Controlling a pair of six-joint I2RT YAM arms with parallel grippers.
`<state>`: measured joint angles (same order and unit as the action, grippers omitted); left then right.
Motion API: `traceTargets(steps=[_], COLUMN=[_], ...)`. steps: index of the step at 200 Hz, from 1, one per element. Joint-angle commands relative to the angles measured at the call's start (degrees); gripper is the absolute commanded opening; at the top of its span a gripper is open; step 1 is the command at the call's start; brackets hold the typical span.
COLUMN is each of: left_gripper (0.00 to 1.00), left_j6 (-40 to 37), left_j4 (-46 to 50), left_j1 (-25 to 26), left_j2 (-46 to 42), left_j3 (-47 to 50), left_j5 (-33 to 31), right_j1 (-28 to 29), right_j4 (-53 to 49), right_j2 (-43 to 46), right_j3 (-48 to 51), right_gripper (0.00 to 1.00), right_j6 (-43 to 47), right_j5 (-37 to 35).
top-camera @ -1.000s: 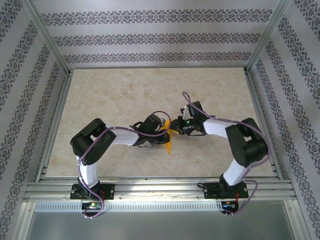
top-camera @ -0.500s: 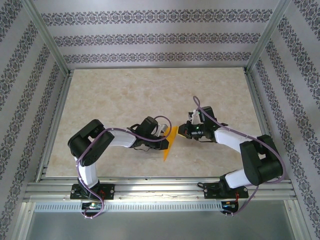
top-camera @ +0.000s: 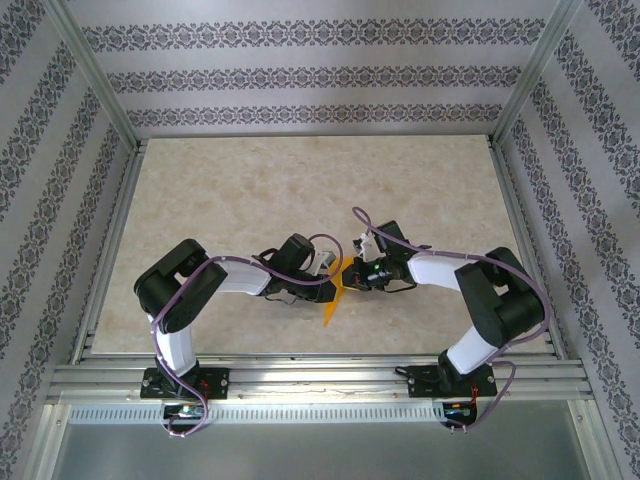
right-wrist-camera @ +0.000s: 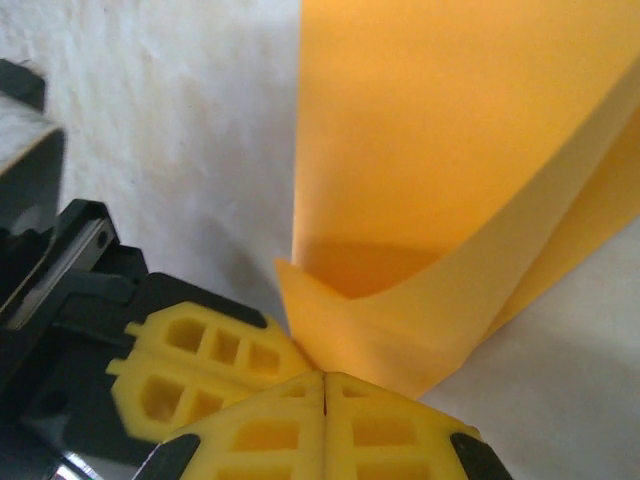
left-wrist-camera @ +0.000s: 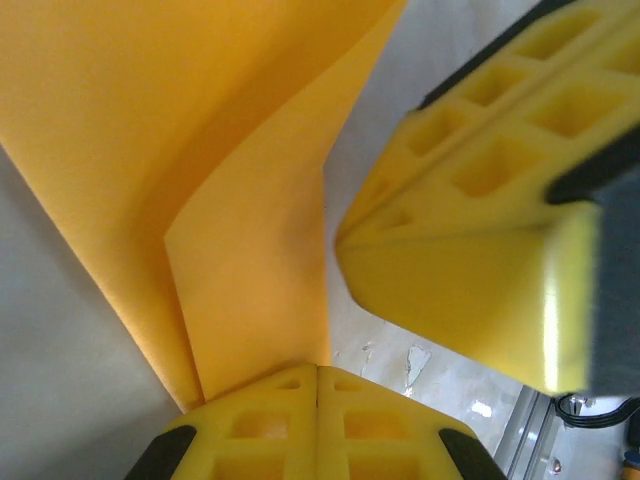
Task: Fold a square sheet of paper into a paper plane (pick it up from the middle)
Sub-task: Fold the wing for the fifth time at the center of the table.
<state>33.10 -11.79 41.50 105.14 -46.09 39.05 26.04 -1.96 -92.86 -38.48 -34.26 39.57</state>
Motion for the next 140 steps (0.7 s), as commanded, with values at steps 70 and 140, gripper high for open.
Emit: traceTargets(steps=[70,140], left_gripper=[0.00,0.00], left_j6=[-3.44,-4.69], left_j4=[13.72,16.60], left_j1=[-0.10,-0.10], left_j2=[1.98,1.95], left_j3=[1.99,1.74], left_j5=[-0.44,-2.22], right_j1=[-3.63,-6.88], right_j4=[2.61,4.03], right_j2=[-6.15,-8.01], right_j3=[-2.94,-5.28], right_gripper=[0.04,0.05], right_j6=[2.80,-0.43], right_j5=[-2.31,-3.07])
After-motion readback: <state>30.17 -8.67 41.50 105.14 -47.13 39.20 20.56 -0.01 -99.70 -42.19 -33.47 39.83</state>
